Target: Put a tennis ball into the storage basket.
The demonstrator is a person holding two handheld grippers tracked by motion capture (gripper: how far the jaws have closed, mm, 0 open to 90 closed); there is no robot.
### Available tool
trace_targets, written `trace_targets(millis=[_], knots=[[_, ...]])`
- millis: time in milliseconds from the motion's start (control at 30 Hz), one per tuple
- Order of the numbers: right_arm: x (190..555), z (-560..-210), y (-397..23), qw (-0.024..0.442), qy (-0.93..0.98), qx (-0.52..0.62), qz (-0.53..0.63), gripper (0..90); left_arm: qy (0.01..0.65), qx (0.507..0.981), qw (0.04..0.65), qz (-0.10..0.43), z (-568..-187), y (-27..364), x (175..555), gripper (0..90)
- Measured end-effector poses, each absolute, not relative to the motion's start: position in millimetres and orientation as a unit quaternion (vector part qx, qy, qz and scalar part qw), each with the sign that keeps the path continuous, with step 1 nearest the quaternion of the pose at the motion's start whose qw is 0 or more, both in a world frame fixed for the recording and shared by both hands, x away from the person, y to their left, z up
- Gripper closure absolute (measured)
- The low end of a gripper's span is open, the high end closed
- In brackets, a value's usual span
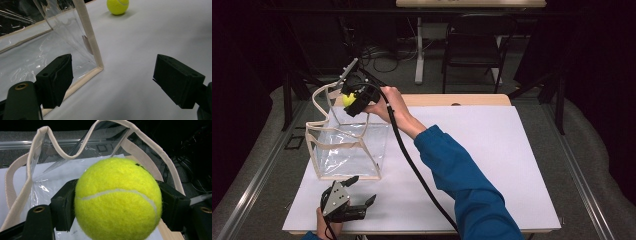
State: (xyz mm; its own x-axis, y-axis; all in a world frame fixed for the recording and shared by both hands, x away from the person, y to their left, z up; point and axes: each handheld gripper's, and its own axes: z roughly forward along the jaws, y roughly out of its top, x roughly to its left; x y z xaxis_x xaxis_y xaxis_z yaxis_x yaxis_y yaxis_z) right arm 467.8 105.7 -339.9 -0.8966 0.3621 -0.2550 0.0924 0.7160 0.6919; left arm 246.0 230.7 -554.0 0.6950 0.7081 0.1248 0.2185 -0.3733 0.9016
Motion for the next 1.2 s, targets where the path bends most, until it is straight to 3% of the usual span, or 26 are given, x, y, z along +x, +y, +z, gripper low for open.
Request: trace_targets(millis=[1200], knots=[[472.6, -360.0, 124.8, 0.164, 0.927, 0.125, 0.314, 25.3, 0.297, 0.786, 0.478, 0.257, -554.0, 231.6, 245.5, 16.1]])
